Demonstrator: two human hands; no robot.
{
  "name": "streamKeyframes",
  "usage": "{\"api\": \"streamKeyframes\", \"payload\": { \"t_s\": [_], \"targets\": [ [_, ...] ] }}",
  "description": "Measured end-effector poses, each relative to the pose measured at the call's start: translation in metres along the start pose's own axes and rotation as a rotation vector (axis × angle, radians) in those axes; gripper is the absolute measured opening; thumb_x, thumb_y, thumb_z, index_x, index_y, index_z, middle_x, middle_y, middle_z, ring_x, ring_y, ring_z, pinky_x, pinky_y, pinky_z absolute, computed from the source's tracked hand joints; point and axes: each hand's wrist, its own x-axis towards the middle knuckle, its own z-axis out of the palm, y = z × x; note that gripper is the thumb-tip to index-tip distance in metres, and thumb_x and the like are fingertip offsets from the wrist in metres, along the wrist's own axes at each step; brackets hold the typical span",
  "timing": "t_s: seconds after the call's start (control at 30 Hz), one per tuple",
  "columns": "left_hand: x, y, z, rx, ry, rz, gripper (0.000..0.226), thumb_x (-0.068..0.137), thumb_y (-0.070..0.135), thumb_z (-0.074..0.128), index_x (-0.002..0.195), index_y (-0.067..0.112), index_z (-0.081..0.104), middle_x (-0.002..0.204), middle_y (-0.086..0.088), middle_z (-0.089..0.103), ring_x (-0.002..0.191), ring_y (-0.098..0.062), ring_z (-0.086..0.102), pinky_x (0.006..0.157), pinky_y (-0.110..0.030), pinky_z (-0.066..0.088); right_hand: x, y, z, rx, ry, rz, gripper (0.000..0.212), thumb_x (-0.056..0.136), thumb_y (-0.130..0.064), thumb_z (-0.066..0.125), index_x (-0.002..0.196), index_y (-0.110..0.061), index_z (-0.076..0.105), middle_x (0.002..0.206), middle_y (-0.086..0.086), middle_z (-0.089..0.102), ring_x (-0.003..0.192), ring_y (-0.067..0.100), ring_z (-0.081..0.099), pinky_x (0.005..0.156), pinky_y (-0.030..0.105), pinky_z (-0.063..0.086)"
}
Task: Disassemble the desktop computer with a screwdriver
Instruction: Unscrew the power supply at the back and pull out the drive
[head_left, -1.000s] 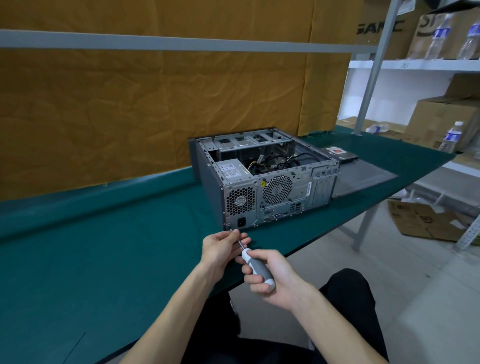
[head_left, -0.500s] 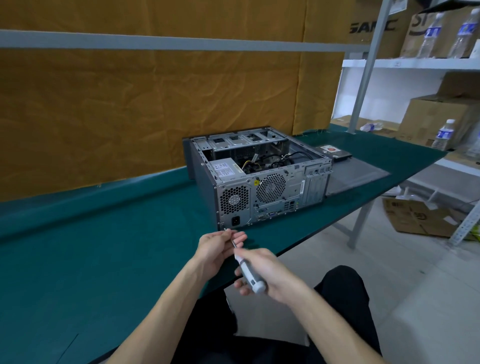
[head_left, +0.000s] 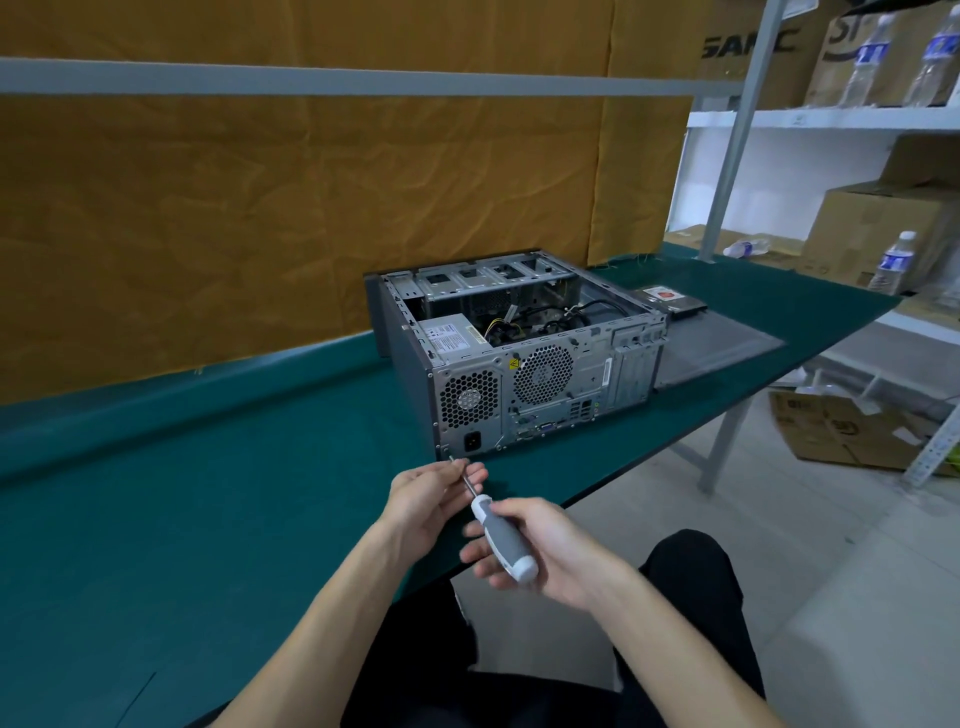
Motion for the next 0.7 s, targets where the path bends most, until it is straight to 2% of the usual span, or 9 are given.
{"api": "streamKeyframes", "payload": {
  "t_s": [0.07, 0.13, 0.2, 0.23, 0.37, 0.43, 0.57, 0.63, 0.7],
  "targets": [
    [-0.002, -0.002, 0.001, 0.010, 0.006, 0.008, 0.017, 0.100, -0.001, 0.055, 0.109, -0.013, 0.062, 0.096, -0.022, 0.076, 0.080, -0.022, 0.077, 0.062, -0.026, 0.060, 0.001, 0.000, 0.002, -0.237, 0.161, -0.099, 0.027, 0.096, -0.024, 0.062, 0.105, 0.001, 0.065, 0.078, 0.014, 0.074, 0.052, 0.022, 0.064, 0.044, 0.026, 0.048],
    [-0.002, -0.004, 0.003, 0.064, 0.045, 0.041, 0.016, 0.098, 0.003, 0.062, 0.103, -0.012, 0.065, 0.092, -0.020, 0.077, 0.079, -0.022, 0.077, 0.061, -0.025, 0.060, 0.005, 0.004, 0.005, -0.516, 0.370, -0.221, 0.021, 0.084, -0.023, 0.072, 0.099, -0.009, 0.065, 0.074, 0.008, 0.073, 0.049, 0.022, 0.061, 0.045, 0.027, 0.047],
    [-0.003, -0.005, 0.005, 0.085, 0.057, 0.055, 0.015, 0.096, 0.003, 0.066, 0.100, -0.011, 0.067, 0.087, -0.017, 0.077, 0.075, -0.019, 0.077, 0.059, -0.023, 0.059, 0.008, 0.008, 0.006, -0.696, 0.478, -0.301, 0.023, 0.079, -0.028, 0.074, 0.095, -0.018, 0.061, 0.080, 0.004, 0.071, 0.058, 0.022, 0.064, 0.051, 0.030, 0.049],
    [-0.003, -0.004, 0.005, 0.073, 0.050, 0.043, 0.013, 0.096, 0.001, 0.065, 0.100, -0.011, 0.066, 0.086, -0.016, 0.077, 0.074, -0.019, 0.077, 0.058, -0.023, 0.058, 0.008, 0.010, 0.006, -0.680, 0.440, -0.289, 0.026, 0.081, -0.031, 0.074, 0.098, -0.018, 0.059, 0.084, 0.004, 0.069, 0.060, 0.022, 0.064, 0.053, 0.031, 0.051],
    [-0.001, -0.002, 0.004, -0.019, -0.009, -0.009, 0.013, 0.100, -0.003, 0.054, 0.104, -0.011, 0.063, 0.094, -0.019, 0.077, 0.080, -0.022, 0.077, 0.061, -0.026, 0.060, -0.003, 0.002, 0.002, -0.082, 0.079, -0.047, 0.037, 0.102, -0.033, 0.057, 0.120, -0.001, 0.055, 0.089, 0.020, 0.072, 0.058, 0.027, 0.068, 0.046, 0.031, 0.054],
    [-0.002, -0.003, 0.004, -0.047, -0.005, -0.008, 0.014, 0.100, -0.003, 0.053, 0.106, -0.012, 0.062, 0.098, -0.022, 0.076, 0.082, -0.023, 0.077, 0.063, -0.026, 0.061, -0.004, -0.001, -0.001, -0.168, 0.109, -0.092, 0.032, 0.102, -0.027, 0.057, 0.114, 0.002, 0.060, 0.086, 0.019, 0.076, 0.057, 0.025, 0.068, 0.042, 0.027, 0.049],
    [-0.002, -0.008, 0.011, 0.027, 0.082, 0.043, 0.019, 0.096, 0.003, 0.065, 0.107, -0.013, 0.064, 0.090, -0.020, 0.077, 0.076, -0.020, 0.077, 0.060, -0.024, 0.060, 0.004, 0.005, 0.004, -0.668, 0.473, -0.308, 0.014, 0.083, -0.027, 0.070, 0.094, -0.021, 0.064, 0.079, 0.004, 0.075, 0.048, 0.017, 0.062, 0.037, 0.021, 0.040],
    [-0.002, -0.007, 0.014, -0.009, 0.082, 0.034, 0.022, 0.097, 0.000, 0.063, 0.112, -0.014, 0.061, 0.087, -0.018, 0.077, 0.072, -0.020, 0.076, 0.058, -0.024, 0.060, 0.008, 0.009, 0.005, -0.591, 0.428, -0.287, 0.019, 0.087, -0.031, 0.069, 0.100, -0.020, 0.061, 0.081, 0.004, 0.069, 0.050, 0.016, 0.059, 0.040, 0.022, 0.043],
    [-0.002, -0.005, 0.013, -0.064, 0.052, 0.007, 0.023, 0.099, -0.001, 0.058, 0.118, -0.014, 0.058, 0.088, -0.019, 0.077, 0.072, -0.020, 0.077, 0.058, -0.025, 0.060, 0.005, 0.007, 0.003, -0.224, 0.208, -0.108, 0.031, 0.096, -0.036, 0.064, 0.113, -0.010, 0.058, 0.081, 0.009, 0.065, 0.050, 0.017, 0.058, 0.043, 0.026, 0.047]
  ]
}}
